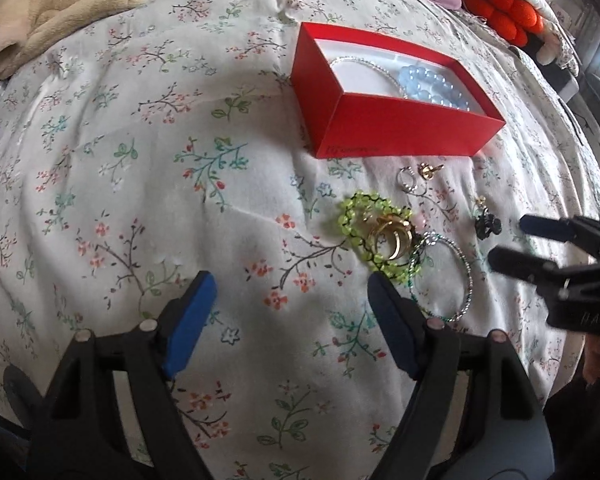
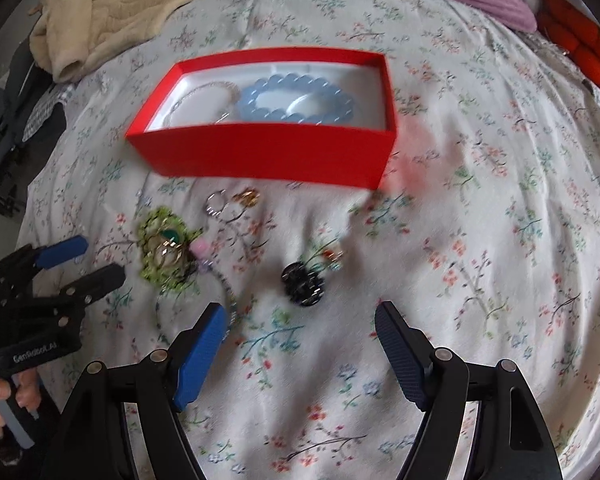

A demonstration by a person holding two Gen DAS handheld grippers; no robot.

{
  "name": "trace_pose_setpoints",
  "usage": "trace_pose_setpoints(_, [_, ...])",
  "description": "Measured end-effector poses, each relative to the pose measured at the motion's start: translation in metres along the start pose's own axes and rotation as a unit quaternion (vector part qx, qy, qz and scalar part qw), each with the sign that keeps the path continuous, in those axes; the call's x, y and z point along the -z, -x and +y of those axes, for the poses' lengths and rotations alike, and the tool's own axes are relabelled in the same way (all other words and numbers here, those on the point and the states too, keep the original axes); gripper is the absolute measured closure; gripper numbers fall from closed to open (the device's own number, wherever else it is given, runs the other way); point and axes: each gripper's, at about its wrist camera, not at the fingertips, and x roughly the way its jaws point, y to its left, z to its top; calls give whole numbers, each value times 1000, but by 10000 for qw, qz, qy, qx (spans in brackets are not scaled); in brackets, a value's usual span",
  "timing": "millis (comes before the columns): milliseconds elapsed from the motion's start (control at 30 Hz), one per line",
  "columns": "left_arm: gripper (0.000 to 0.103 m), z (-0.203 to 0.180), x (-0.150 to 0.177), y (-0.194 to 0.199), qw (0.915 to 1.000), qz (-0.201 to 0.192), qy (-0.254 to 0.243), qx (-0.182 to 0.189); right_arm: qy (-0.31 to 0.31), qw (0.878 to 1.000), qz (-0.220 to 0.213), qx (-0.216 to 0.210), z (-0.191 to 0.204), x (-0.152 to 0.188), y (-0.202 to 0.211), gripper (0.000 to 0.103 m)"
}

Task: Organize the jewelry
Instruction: 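Grasp the green beaded bracelet with the left tool while the right tool approaches the thin beaded bangle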

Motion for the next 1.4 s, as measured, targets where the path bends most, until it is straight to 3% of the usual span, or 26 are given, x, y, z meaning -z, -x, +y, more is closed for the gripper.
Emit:
trace_pose_setpoints(67, [31,2,-2,-1,10000,29,30,68,69,10000,4,-43,5,2,1,28])
trace_pose_setpoints(267, [38,5,-6,-1,9991,108,123,384,289,9986,185,-414,22,7,-6,60])
trace_pose_setpoints(367, [38,3,-7,-2,9991,131,92,404,294,9978,276,-534,27,7,-14,64])
trace_pose_setpoints(567, [38,-5,-8,-7,9996,150,-93,217,384,9982,254,-371,35,3,-25,68])
trace_pose_setpoints(767, [38,-4,-11,-10,9996,133,-44,227,615,9980,110,-48,45,-4,-32,96])
trace_pose_setpoints(1033, [65,2,-19,-10,9997,67,74,229,462,9989,26,-34,33,-9,-22,98])
trace_pose_setpoints(1333, [70,-13,-25,-17,9985,123,-108,524,224,9996,-40,143,7,-13,-14,97])
trace_pose_setpoints(1400, [70,-17,-25,-19,9985,164,-166,493,150,9998,-36,81,3,-11,-13,93])
